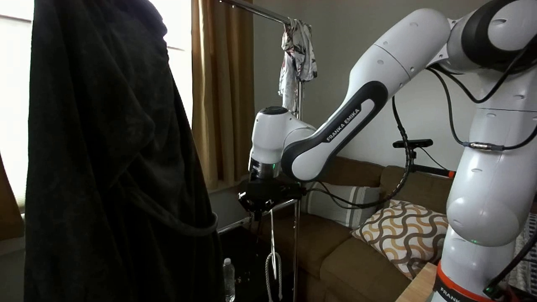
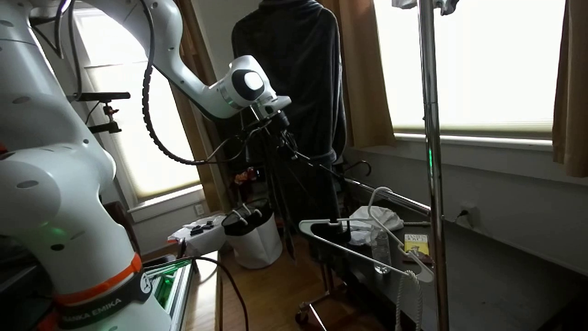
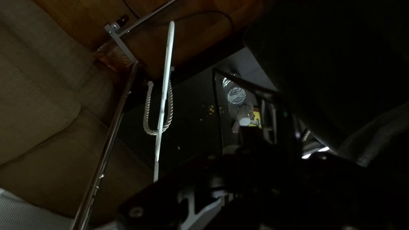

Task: Remove the black hanger from the top rail and put it on the bottom rail of the clothes hanging rack

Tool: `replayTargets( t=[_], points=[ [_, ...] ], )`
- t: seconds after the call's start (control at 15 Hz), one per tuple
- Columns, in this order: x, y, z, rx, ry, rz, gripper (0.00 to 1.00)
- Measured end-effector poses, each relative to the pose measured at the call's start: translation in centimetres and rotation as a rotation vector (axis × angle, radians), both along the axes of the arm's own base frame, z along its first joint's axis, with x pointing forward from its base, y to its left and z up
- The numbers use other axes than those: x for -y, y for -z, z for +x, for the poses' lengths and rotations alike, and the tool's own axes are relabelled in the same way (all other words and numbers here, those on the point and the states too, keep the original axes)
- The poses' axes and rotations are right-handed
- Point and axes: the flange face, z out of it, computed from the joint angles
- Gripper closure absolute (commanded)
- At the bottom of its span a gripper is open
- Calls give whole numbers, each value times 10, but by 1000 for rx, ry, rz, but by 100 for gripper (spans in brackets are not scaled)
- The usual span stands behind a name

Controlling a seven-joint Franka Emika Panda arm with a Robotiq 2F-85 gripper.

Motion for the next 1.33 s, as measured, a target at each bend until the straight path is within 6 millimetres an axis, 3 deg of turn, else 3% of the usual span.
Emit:
replayTargets(
  t=[0.13,0.2,0.27,0.53,0.73,0.87,0.93,1.0,1.13,1.33],
  points=[
    [-3,11,5,-20,-22,-8,99],
    [-5,16,7,-34,-32,-9,70],
    [-7,21,9,-52,-45,-18,70],
    [-9,31,11,-126,-69,-63,41],
    [-3,22,13,-140,-38,-49,19],
    [0,5,13,-122,-17,-16,3],
    [0,-6,11,-105,-20,0,0],
    [-2,-17,8,-80,-46,15,13],
    [-6,-36,-3,-26,-112,48,0],
    [-6,-44,-12,-7,-132,47,0]
  ],
)
